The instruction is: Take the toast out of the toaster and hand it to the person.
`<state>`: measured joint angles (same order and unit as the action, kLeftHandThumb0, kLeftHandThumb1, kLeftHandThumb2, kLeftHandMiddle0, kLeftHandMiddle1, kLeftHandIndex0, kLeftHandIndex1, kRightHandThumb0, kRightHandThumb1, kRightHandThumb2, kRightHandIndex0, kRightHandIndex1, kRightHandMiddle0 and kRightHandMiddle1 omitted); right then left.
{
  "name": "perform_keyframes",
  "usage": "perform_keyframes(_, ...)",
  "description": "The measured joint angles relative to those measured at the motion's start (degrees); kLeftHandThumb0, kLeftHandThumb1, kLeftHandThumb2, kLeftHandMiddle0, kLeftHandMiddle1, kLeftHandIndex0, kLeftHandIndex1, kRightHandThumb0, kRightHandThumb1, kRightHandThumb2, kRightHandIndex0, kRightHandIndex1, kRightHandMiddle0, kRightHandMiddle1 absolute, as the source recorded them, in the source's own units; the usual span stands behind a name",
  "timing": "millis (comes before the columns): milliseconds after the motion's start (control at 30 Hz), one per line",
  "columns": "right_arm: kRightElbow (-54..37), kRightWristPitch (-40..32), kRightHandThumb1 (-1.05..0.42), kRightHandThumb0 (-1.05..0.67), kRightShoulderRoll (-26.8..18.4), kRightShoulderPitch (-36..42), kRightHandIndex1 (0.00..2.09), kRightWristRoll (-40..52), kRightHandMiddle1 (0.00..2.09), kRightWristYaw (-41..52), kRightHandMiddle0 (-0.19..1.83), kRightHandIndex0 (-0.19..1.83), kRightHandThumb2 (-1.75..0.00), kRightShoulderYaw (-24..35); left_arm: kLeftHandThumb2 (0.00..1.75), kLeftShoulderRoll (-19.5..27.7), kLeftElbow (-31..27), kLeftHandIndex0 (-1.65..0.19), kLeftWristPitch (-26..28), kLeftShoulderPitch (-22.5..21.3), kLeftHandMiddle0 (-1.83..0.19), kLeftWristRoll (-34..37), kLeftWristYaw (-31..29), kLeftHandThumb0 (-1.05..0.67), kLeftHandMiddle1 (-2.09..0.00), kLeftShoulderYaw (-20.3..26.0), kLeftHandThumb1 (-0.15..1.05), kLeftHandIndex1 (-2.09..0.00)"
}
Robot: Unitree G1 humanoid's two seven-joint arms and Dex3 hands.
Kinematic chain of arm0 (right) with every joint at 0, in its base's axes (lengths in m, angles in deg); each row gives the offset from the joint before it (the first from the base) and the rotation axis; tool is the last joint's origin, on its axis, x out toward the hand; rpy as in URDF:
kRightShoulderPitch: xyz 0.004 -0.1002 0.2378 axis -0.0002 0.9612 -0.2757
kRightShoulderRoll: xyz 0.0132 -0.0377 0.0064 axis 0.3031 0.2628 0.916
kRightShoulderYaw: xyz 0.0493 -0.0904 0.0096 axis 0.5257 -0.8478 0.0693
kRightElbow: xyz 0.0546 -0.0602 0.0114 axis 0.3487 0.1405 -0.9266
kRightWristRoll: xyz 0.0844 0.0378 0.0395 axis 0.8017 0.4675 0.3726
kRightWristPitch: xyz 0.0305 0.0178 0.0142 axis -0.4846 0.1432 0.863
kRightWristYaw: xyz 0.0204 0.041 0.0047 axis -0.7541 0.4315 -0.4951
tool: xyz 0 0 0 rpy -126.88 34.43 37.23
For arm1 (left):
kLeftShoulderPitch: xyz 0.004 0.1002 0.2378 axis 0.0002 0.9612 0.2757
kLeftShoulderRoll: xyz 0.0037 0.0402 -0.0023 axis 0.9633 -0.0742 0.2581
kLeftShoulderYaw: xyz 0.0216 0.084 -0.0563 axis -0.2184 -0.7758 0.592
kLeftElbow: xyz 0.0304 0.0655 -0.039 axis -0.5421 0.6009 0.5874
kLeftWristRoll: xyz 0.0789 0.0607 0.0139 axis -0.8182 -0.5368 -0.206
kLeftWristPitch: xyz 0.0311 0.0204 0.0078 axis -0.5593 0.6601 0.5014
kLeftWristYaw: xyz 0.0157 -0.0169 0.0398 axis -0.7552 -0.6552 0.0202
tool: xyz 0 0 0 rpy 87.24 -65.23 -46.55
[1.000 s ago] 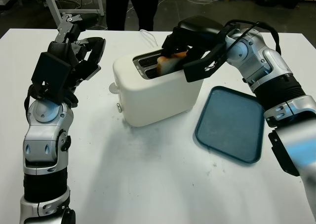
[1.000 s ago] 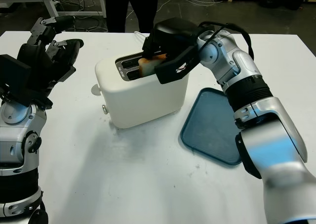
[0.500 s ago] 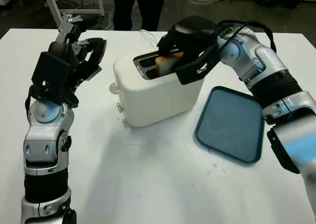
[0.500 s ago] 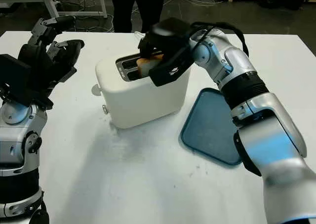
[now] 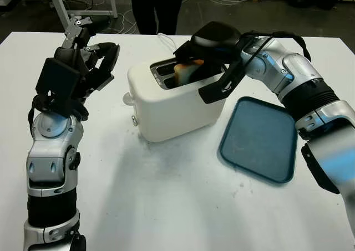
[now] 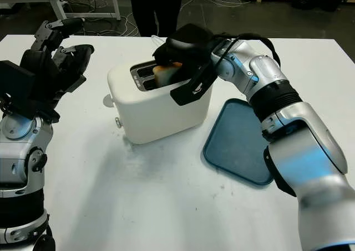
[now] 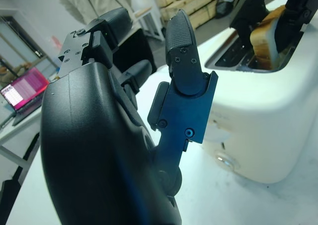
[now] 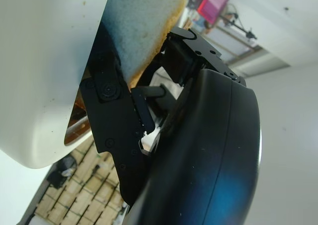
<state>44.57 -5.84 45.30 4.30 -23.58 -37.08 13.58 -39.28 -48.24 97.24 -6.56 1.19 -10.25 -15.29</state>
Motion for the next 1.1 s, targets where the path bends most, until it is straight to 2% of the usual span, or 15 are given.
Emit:
perform_keyframes(67, 1.11, 1.29, -0.92, -0.48, -0.01, 0.31, 1.75, -0.01, 1.75, -3.04, 0.81, 1.08, -0.34, 0.98, 0.51, -0.02, 0.00, 0.00, 0.00, 0.01, 0.00, 0.02, 0.02, -0.44, -1.05, 0.01, 0.82, -0.90)
perform_keyframes(300, 4.55, 2.31, -0.92, -0.49, 0.02, -0.61, 1.75, 0.63, 1.75, -7.98, 0.79, 1.08, -0.44, 5.18, 0.51, -0.02, 0.00, -0.01, 0.14, 0.00, 0.00, 0.11, 0.01, -0.45, -1.04, 0.05, 0.81, -0.89)
perform_keyframes(433, 7.00, 2.27, -0.92, -0.49, -0.18, -4.76, 1.75, 1.56, 1.75, -11.10, 0.79, 1.07, -0.42, 8.74, 0.51, -0.02, -0.02, -0.01, 0.15, 0.01, 0.00, 0.00, 0.03, -0.45, -1.04, 0.02, 0.81, -0.89)
perform_keyframes(533, 8.34, 1.55, -0.92, -0.52, -0.29, -7.91, 1.75, 2.58, 1.75, -12.18, 0.80, 1.08, -0.47, 10.38, 0.52, -0.01, -0.02, -0.02, 0.14, 0.01, 0.00, -0.01, -0.01, -0.45, -1.05, 0.01, 0.81, -0.89)
perform_keyframes(767, 10.20, 0.26, -0.92, -0.50, -0.82, -9.55, 1.75, 3.35, 1.75, -12.99, 0.84, 1.13, -0.44, 12.89, 0.52, -0.01, -0.02, -0.02, 0.19, 0.01, 0.00, -0.01, 0.00, -0.44, -1.05, 0.01, 0.81, -0.88)
perform_keyframes(967, 13.07, -0.78, -0.92, -0.50, -1.24, -10.48, 1.75, 3.65, 1.75, -15.03, 0.83, 1.00, -0.43, 13.65, 0.53, 0.01, -0.02, -0.03, 0.54, 0.01, 0.00, -0.04, 0.00, -0.45, -1.05, 0.00, 0.80, -0.88)
perform_keyframes(1100, 15.23, -2.49, -0.92, -0.48, -1.34, -11.08, 1.75, 3.65, 1.75, -16.95, 0.81, 1.07, -0.43, 13.71, 0.53, 0.01, -0.02, -0.02, 0.53, 0.00, 0.00, -0.03, -0.02, -0.45, -1.05, 0.00, 0.80, -0.89)
